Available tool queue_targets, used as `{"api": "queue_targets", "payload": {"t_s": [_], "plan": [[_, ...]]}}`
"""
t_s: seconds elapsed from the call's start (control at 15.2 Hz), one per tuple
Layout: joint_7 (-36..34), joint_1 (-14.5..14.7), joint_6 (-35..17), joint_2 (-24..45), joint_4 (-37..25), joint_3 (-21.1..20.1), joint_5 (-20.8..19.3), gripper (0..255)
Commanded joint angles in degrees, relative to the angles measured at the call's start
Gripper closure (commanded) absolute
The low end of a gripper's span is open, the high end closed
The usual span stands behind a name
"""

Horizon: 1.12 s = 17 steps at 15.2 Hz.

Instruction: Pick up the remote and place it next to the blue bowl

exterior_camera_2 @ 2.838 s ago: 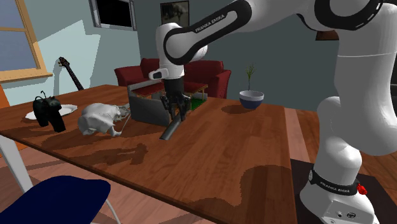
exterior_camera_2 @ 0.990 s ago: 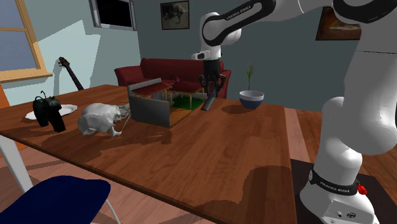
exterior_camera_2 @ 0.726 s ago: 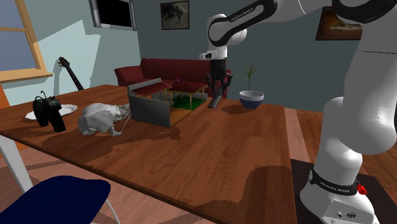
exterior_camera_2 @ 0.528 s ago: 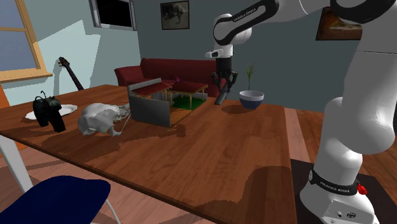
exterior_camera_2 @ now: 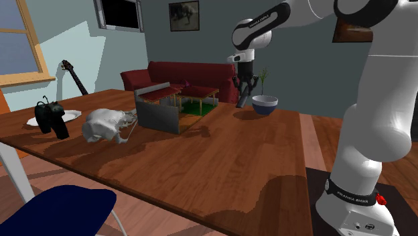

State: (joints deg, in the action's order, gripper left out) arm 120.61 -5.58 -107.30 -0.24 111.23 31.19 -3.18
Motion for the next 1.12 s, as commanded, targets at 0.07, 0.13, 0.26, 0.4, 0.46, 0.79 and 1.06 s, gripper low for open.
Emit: {"api": "queue_targets", "payload": {"t_s": [0.07,0.13,0.26,0.4,0.46,0.79,1.06], "plan": [[0.5,-0.2,-2.2,0.8,1.4,0.2,0.4,255],[0.6,-0.2,-2.9,1.0,2.0,0.2,0.5,255],[0.7,-0.3,-4.4,1.5,3.1,0.3,0.7,255],[0.8,-0.4,-5.9,2.0,4.1,0.3,1.0,255],[0.9,-0.4,-6.6,2.3,4.6,0.3,1.1,255],[1.4,-0.6,-10.3,3.9,6.9,0.4,2.0,255],[2.0,-0.7,-13.3,5.4,8.5,0.3,2.8,255]]}}
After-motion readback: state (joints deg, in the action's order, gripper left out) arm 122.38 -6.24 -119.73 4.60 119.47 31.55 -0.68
